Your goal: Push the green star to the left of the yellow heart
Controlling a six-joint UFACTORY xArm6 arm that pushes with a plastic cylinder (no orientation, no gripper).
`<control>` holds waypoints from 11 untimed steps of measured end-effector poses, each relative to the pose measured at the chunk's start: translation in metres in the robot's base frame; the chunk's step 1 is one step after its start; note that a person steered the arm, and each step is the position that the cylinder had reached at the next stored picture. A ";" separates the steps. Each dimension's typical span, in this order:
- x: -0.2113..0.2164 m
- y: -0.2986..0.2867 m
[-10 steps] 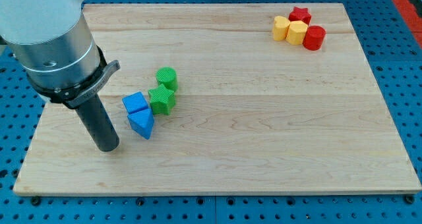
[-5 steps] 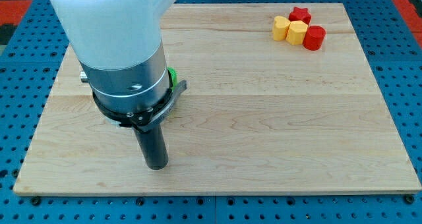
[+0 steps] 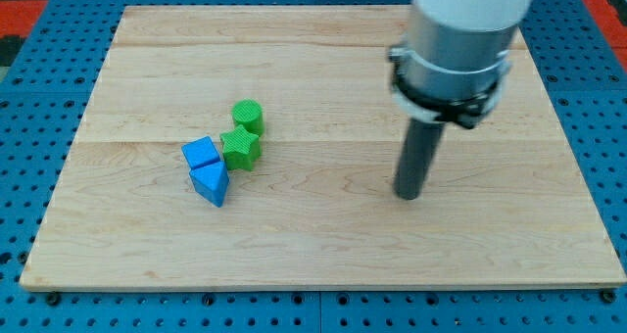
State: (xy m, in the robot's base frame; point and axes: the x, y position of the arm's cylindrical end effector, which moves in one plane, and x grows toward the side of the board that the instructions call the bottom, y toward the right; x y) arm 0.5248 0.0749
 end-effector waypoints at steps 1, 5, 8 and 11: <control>0.026 -0.088; -0.076 -0.167; -0.208 -0.039; -0.245 -0.035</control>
